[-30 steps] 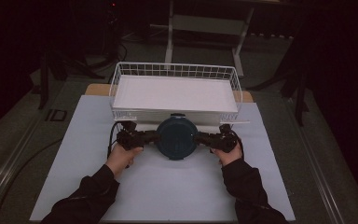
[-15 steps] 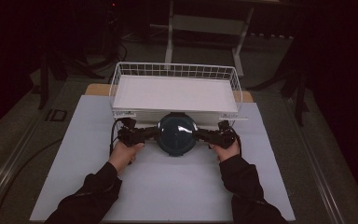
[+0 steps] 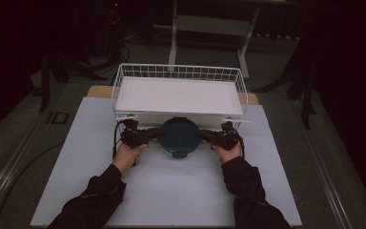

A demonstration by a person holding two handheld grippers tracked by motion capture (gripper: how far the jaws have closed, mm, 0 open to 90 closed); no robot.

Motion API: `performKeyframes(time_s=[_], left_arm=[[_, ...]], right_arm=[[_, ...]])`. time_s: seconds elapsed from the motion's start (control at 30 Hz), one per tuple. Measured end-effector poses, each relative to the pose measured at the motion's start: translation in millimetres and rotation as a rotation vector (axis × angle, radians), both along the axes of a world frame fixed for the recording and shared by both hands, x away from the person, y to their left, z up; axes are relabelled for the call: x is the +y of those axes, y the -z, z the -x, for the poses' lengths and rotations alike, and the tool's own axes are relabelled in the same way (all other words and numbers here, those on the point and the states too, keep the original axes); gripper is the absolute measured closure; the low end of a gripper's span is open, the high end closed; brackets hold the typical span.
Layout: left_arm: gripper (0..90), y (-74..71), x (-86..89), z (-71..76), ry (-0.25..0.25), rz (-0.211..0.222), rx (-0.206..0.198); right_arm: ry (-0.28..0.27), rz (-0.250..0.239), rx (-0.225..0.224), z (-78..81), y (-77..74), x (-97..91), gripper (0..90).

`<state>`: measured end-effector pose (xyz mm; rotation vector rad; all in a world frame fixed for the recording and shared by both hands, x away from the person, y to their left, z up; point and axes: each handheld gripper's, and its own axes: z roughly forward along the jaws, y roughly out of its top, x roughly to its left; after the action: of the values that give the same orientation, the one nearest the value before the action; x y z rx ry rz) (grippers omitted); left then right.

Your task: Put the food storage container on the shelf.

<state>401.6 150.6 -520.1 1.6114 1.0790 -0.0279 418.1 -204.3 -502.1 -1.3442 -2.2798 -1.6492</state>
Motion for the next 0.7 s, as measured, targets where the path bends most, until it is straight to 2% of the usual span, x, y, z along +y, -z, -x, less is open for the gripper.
performKeyframes(time_s=[0.17, 0.27, 0.4, 0.5, 0.6, 0.63, 0.67, 0.7], left_arm=[[44.1, 0.1, -1.8, 0.8, -0.018, -0.021, -0.033], [43.3, -1.7, -4.1, 1.2, -0.044, -0.045, -0.051], [42.7, -3.7, -5.4, -0.1, -0.053, -0.071, -0.063], [42.6, -5.9, -7.4, 0.4, -0.063, -0.092, -0.07], [41.8, -8.0, -8.9, 1.7, -0.073, -0.097, -0.058], [40.1, -8.6, -8.6, 2.7, -0.076, -0.081, -0.058], [36.0, -8.8, -7.3, 3.2, -0.067, -0.058, -0.077], [33.3, -9.8, -6.7, 3.9, -0.06, -0.06, -0.091]], right_arm=[[0.016, 0.002, -0.023, -0.5, 1.3, 0.0, 48.2], [0.035, 0.004, -0.041, -1.4, 1.6, 1.0, 48.4], [0.048, 0.004, -0.055, -2.4, 1.9, 2.2, 49.1], [0.061, 0.029, -0.067, -0.8, -0.6, 4.1, 49.4], [0.068, 0.029, -0.071, 2.1, -1.0, 5.2, 50.3], [0.064, 0.023, -0.073, 2.9, -0.6, 4.7, 49.9], [0.062, 0.008, -0.07, 5.2, -1.1, 4.3, 48.0], [0.063, -0.002, -0.075, 7.3, -2.5, 3.9, 46.3]])
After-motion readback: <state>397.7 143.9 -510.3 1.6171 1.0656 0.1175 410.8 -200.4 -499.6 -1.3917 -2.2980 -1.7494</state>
